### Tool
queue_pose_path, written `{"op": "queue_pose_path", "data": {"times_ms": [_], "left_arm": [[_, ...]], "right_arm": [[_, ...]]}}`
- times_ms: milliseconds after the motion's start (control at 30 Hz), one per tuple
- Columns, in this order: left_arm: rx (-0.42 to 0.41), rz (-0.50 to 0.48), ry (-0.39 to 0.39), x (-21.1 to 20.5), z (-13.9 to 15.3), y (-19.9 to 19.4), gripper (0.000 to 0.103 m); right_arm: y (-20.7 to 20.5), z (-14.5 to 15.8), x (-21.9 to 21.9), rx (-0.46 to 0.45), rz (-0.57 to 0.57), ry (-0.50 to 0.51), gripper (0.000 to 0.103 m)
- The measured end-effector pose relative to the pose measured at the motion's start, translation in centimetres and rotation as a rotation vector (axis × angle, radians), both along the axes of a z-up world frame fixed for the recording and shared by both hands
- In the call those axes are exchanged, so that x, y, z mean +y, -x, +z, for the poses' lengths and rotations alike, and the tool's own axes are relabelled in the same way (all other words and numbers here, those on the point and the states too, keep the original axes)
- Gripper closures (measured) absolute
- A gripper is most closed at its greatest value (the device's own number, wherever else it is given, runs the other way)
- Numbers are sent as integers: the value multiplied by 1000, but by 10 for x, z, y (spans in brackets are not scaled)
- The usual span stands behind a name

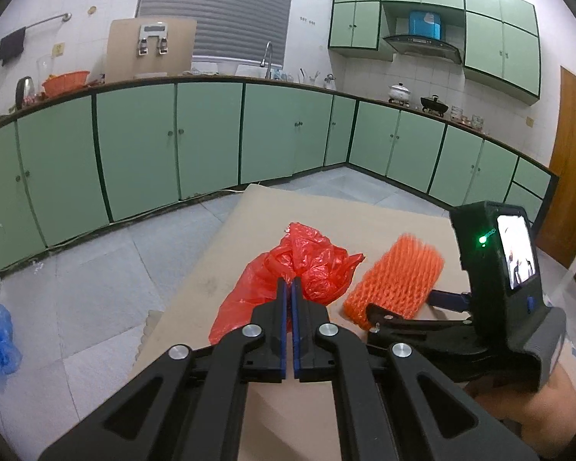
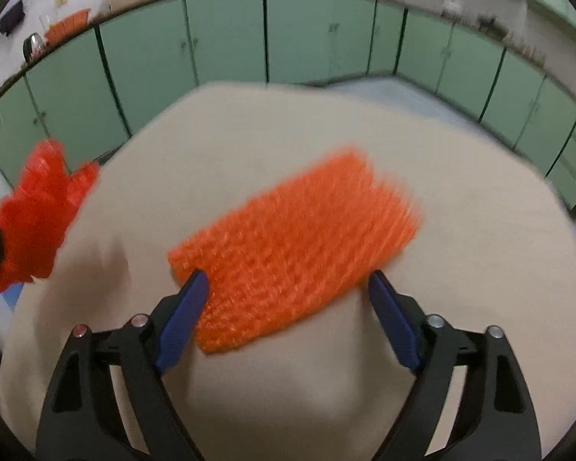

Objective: Collect trash
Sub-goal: 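Grasp the red plastic bag with the left tool while the right tool grasps the orange mesh net, then carry the red bag and orange net over the black bin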

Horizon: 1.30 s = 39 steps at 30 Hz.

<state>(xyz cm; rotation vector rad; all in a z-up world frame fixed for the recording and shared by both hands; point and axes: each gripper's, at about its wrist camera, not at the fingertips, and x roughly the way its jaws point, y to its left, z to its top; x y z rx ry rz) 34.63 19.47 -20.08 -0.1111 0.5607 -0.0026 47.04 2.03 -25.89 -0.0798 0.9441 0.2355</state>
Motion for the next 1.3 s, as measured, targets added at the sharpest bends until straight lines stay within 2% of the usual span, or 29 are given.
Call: {"op": "queue_pose_path", "data": {"times_ms": [33,67,100,167,200,300,500,700,1000,1300], "left_arm": [[1,1,3,1,-1,1,101],[1,2,6,3,-1,2,101],[1,3,6,3,-2,2,101],[3,1,8,3,-1,3,101],[0,0,4,3,1,4,101],[-11,-5,-2,-1,7,8,101],[-27,-10,-5,-7,17,12,101],[-21,-36,-4,-20,18,18,101],[-11,-68,8,-42,19,24,101],[-23,-164,-2,-102,39,48,101]], "right_arm": [[2,1,1,-1,12,-4,31],[4,2,3,-4,27,-6,46],[8,4,8,-11,58,-2,67],[18,10,17,-22,102,11,91],[21,13,18,-27,107,3,93],[26,16,7,-2,103,-40,94],[39,27,-16,-11,92,-47,95],[73,39,-54,-29,85,-67,95],[97,59,-88,-46,57,-110,95],[138,94,-142,-103,-18,-114,95]]}}
